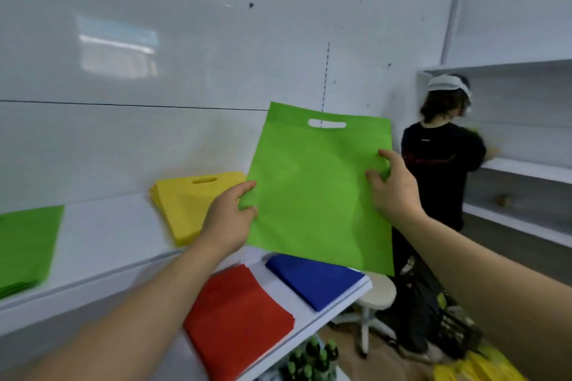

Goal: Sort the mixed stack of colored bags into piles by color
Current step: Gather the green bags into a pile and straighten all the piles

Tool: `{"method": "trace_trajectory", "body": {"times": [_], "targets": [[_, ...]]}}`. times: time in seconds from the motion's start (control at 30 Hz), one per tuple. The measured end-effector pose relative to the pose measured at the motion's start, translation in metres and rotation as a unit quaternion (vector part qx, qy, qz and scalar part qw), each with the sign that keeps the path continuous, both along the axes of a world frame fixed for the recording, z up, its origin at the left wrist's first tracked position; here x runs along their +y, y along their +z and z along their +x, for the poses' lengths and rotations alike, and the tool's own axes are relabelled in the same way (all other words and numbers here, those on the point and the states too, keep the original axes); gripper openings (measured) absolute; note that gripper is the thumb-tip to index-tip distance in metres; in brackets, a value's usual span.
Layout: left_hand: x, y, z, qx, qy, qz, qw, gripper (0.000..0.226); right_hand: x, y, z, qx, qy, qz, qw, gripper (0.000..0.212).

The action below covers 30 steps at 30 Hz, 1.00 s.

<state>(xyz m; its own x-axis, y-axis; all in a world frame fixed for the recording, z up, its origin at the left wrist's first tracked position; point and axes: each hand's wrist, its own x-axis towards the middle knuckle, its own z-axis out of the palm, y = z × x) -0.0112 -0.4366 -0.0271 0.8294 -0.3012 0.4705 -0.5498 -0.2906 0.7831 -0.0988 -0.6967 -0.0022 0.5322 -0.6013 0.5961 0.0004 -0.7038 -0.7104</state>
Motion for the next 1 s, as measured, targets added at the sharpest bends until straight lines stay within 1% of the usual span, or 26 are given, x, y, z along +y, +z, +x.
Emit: {"method": "trace_trajectory", "body": {"times": [0.13,0.27,0.4,0.53,0.63,0.77,1.0], "targets": [[-0.101,-0.006,-0.024,-0.001,-0.055,0.011,0.998,0.050,-0.092,-0.002,-0.052,0.012,-0.050,-0.002,0.999,0.048],[-0.184,-0.010,-0.046,0.002,-0.099,0.017,0.995,0.050,-0.163,-0.007,-0.099,0.022,-0.101,0.007,0.995,0.047],[-0.251,-0.010,-0.062,0.000,-0.137,0.028,0.990,0.050,-0.218,-0.014,-0.130,0.030,-0.143,0.025,0.989,0.047],[-0.297,-0.013,-0.059,0.009,-0.152,0.038,0.988,0.051,-0.257,-0.022,-0.135,0.028,-0.170,0.028,0.985,0.048],[-0.325,-0.017,-0.039,0.007,-0.163,0.042,0.986,0.051,-0.281,-0.025,-0.120,0.034,-0.171,0.038,0.984,0.048],[-0.354,-0.021,0.004,0.011,-0.156,0.038,0.987,0.051,-0.313,-0.024,-0.075,0.038,-0.166,0.033,0.985,0.049],[-0.381,-0.016,0.103,0.022,-0.100,0.019,0.995,0.051,-0.356,-0.014,0.046,0.038,-0.103,0.029,0.994,0.048]]}}
